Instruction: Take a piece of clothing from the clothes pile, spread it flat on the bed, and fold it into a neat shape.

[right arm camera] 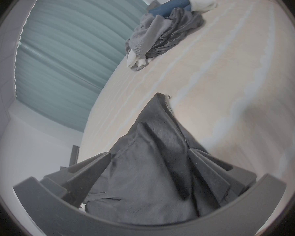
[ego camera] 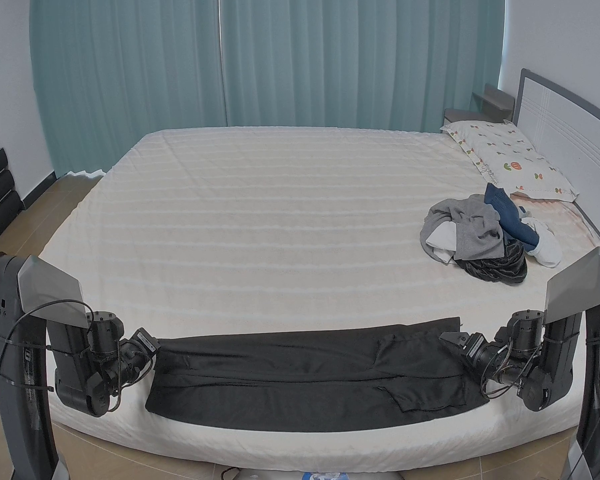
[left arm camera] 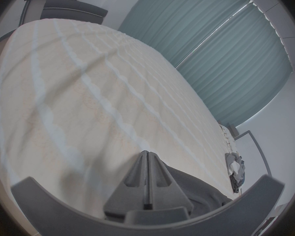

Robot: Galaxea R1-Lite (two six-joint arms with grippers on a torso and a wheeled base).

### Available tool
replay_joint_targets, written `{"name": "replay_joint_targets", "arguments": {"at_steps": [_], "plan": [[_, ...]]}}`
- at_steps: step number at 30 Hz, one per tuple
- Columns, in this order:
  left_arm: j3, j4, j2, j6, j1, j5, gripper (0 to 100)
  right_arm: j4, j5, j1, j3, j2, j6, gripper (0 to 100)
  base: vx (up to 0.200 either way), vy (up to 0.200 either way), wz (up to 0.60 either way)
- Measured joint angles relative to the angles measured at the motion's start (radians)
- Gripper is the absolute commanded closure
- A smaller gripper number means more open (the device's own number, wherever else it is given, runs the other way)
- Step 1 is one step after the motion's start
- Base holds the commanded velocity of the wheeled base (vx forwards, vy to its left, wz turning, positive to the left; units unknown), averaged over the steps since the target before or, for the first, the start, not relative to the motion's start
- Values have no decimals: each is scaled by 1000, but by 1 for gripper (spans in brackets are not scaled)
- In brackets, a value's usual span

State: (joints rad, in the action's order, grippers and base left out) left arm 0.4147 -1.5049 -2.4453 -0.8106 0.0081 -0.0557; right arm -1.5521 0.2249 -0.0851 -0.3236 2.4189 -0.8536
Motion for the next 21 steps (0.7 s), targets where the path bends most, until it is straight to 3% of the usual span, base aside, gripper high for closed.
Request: {"name": "replay_joint_targets", "arguments": {"at_steps": [4,10,21], "plan": [[-56,-45,16,3,1,1,100,0,-11,-14,22,-40,-55,0,0,0,0],[-75,-48,48,-2,14,-3,100,0,-15,-26,34,-60,-62,0,0,0,0],[53,-48,36,-26,14,-6,100,-1,-15,-34,28,-54,-62,0,0,0,0]]}}
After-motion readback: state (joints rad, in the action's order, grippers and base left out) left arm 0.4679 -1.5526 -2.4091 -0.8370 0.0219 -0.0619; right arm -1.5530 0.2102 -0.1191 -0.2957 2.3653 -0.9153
